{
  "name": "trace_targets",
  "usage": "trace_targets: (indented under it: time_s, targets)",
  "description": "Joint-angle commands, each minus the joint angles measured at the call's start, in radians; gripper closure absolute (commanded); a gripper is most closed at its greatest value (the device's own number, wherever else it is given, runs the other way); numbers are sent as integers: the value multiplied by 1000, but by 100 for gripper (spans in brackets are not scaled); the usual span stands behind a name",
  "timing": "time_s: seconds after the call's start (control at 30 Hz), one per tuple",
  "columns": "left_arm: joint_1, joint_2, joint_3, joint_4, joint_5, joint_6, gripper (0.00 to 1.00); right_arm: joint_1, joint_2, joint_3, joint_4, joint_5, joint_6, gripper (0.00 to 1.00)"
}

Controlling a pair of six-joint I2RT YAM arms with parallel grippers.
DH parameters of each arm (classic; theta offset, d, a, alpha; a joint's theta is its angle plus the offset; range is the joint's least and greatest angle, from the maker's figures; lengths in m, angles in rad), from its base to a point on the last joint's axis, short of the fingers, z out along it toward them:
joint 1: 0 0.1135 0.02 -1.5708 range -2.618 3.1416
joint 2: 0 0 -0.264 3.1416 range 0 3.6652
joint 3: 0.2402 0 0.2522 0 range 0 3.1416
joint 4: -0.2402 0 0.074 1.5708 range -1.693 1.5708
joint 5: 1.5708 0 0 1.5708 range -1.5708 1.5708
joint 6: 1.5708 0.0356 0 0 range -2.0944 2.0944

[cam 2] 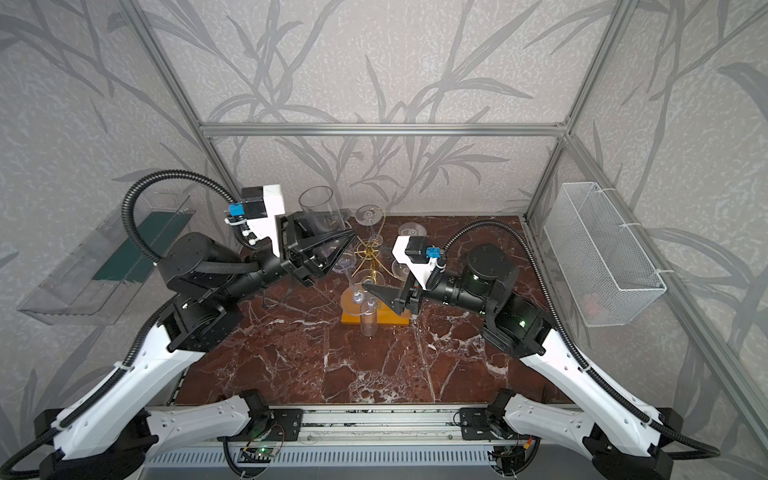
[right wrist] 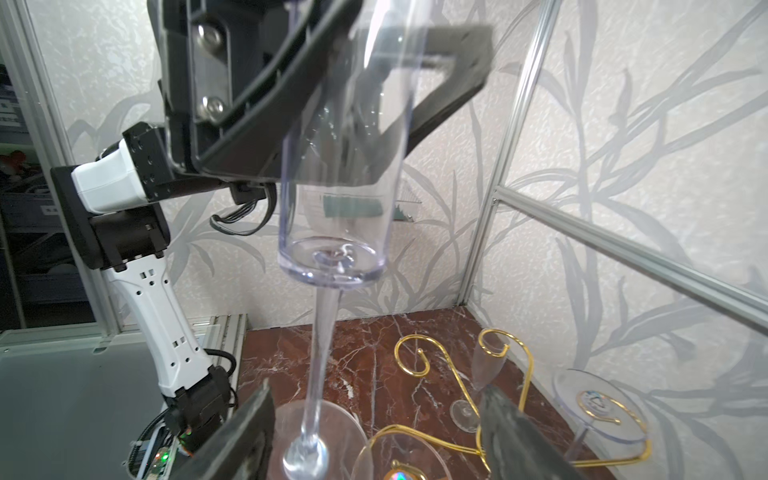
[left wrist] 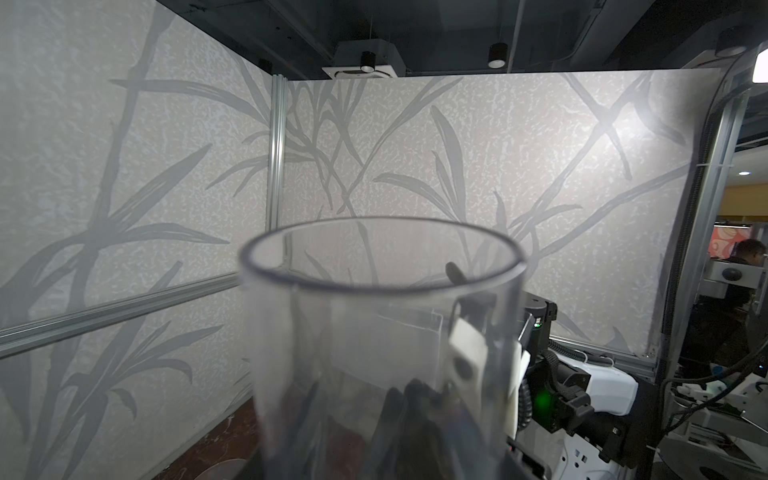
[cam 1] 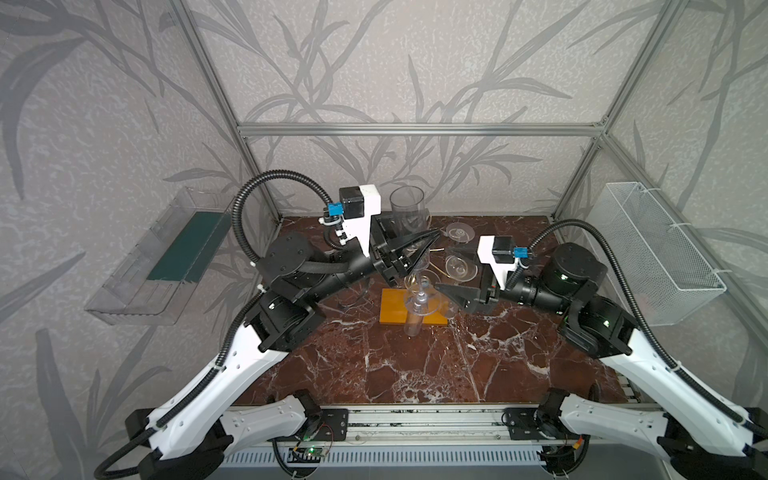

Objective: Take the wine glass off the wine glass rack
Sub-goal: 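Carry the glass away with the left gripper while the right arm withdraws, then lower the glass upright onto the table beside the standing glass with the left gripper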

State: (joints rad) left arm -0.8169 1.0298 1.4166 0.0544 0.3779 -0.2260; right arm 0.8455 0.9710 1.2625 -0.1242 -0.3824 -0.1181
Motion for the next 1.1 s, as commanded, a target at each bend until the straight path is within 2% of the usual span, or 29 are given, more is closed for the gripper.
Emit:
trace_targets:
  time_s: [0.0, 0.23, 0.4, 0.7, 0.93, 1.07]
  targets:
    - [1, -78, -32, -80, -116, 99, 61, 6, -70, -37, 69, 135, -39, 23]
    - [10, -206, -80, -250, -319, 219, 61, 6, -184, -134, 122, 321, -74, 22]
    - [12, -287, -119, -308, -453, 286, 61, 4, -238, -179, 116, 372, -89, 21]
    - [22, -403, -290, -275, -740, 429, 61, 5, -282, -209, 74, 416, -94, 21]
    - [65, -425, -374, -197, -788, 432, 61, 5, -307, -240, 73, 439, -90, 21]
    - [157, -401, -419, -172, -729, 371, 61, 4, -318, -248, 59, 448, -88, 21]
